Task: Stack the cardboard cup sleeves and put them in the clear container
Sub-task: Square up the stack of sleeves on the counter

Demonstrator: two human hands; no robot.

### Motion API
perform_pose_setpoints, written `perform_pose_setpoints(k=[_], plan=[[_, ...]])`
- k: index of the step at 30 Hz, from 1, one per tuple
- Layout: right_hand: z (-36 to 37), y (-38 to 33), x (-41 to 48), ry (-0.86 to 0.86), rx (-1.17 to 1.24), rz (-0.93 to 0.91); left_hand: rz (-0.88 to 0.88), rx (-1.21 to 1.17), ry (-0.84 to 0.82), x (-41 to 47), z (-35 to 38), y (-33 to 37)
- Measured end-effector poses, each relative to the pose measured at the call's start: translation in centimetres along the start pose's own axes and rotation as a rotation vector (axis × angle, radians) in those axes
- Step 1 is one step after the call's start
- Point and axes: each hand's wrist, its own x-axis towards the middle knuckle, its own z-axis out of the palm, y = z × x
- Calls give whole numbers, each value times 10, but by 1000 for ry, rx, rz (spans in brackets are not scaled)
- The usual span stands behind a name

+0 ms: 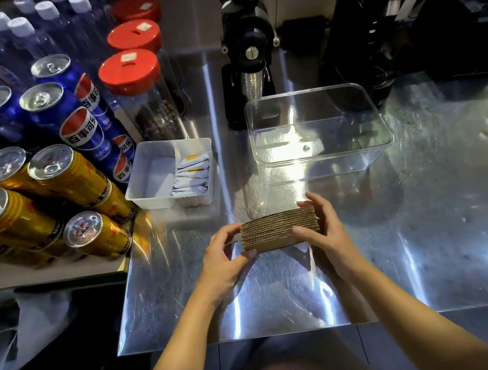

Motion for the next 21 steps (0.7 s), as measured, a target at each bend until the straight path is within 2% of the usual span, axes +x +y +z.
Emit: perform_pose_setpoints(k=[6,11,21], plan=[[-22,1,-4,-159,-141,7,11,-3,-6,0,1,0],[-23,1,-3,-53,-161,-52,14,-2,-12,0,1,1],[-19,-11,-5,7,-187,-59,31,-5,65,0,5,5]])
